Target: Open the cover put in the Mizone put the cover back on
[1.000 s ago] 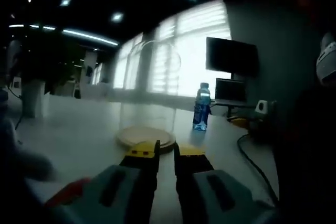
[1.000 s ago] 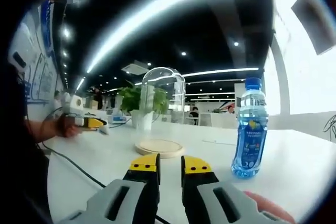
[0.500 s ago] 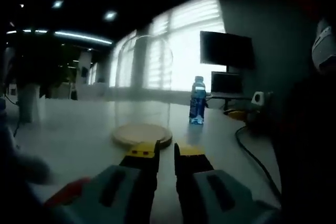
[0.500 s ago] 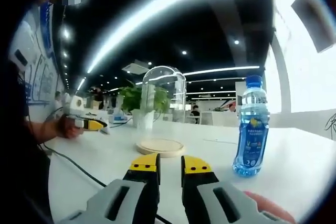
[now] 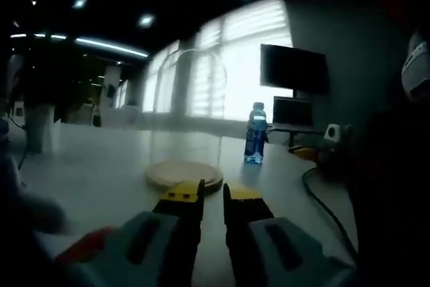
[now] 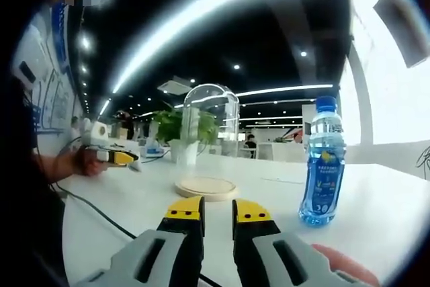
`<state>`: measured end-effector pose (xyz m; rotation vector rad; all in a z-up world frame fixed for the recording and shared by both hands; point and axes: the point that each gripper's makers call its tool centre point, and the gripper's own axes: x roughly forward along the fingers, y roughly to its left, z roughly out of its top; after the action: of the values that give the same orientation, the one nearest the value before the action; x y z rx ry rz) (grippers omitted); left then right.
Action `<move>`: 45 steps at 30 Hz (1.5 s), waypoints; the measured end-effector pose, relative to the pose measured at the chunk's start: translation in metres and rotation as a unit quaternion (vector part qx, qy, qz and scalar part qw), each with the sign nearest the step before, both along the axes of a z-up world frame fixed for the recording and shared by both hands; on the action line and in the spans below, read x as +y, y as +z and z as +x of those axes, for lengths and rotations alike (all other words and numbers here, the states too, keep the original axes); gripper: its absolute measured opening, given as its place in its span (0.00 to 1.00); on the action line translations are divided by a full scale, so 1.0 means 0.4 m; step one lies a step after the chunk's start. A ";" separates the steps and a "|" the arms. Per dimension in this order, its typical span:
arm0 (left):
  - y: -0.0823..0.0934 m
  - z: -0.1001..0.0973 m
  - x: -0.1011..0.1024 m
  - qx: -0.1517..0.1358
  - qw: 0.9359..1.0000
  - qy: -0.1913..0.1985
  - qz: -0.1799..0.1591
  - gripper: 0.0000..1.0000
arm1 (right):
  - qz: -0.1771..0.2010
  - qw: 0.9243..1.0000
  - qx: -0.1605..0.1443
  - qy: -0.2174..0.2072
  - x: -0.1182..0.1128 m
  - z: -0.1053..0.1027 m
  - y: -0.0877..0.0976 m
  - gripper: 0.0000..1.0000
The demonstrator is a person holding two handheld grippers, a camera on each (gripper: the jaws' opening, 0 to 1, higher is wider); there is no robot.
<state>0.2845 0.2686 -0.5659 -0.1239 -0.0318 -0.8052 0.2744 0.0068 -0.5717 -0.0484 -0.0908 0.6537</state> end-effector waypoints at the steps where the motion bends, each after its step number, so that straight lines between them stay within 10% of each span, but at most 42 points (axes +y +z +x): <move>1: 0.015 -0.004 0.000 -0.007 1.000 -0.003 -0.015 0.13 | 0.000 1.000 0.000 0.001 0.000 0.000 0.000 0.11; 45: -0.006 0.002 0.001 0.008 1.000 -0.002 0.003 0.13 | -0.005 1.000 0.000 0.005 0.010 -0.004 -0.001 0.14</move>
<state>0.2853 0.2688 -0.5683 -0.1241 -0.0148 -0.8073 0.2728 0.0107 -0.5723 -0.0572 -0.0874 0.6644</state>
